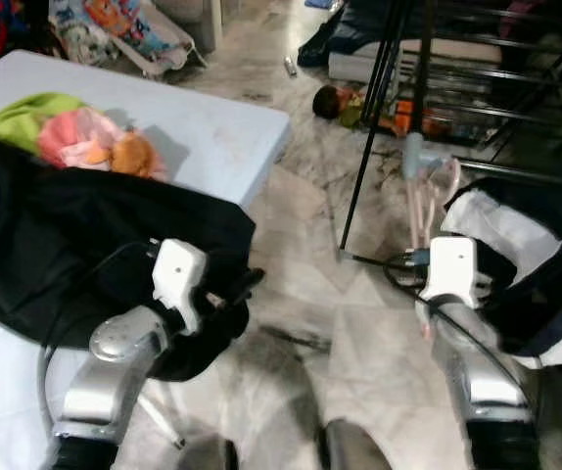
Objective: Hang hanger
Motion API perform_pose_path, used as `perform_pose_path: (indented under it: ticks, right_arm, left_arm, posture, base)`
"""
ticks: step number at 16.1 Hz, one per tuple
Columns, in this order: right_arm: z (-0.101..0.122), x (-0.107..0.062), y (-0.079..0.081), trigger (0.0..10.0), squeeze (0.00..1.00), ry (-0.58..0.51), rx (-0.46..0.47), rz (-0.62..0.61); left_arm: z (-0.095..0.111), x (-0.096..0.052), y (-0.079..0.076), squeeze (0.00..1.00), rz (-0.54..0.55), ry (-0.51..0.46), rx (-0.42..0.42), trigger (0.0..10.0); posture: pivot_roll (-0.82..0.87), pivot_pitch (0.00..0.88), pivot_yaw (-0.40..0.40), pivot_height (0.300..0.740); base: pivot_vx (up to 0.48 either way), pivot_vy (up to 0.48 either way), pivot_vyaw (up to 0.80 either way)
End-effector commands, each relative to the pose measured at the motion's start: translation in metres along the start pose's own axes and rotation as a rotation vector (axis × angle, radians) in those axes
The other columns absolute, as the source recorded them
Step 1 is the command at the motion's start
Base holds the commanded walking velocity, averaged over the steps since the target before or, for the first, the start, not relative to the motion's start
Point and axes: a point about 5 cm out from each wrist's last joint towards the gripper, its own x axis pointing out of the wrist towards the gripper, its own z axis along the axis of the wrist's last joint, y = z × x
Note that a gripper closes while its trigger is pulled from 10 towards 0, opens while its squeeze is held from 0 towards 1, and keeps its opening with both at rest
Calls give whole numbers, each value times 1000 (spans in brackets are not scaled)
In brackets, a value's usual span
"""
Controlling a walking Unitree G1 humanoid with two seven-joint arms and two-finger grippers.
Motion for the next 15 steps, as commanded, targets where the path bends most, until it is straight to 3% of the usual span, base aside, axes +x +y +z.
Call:
perform_pose_path:
  ticks: [1,7,11,15]
  right_arm:
    - [0,3,3,10000,0,10,6,-11]
    - [35,44,15,10000,0,9,20,3]
    - [48,67,10,10000,0,71,64,-30]
    - [21,71,13,10000,0,249,161,-4]
  left_arm:
    - [2,-3,1,0,-1,6,17,10000]
    - [1,-6,-1,0,-1,14,17,10000]
    - [2,-9,-2,0,-2,18,19,10000]
    - [1,-13,-2,0,2,28,21,10000]
  posture:
    - [-68,129,8,740]
    - [-50,140,6,740]
    - [-36,151,-1,740]
    - [-26,152,-6,740]
  base:
    - [0,0,0]
    - [0,0,0]
    - [0,0,0]
    - [0,0,0]
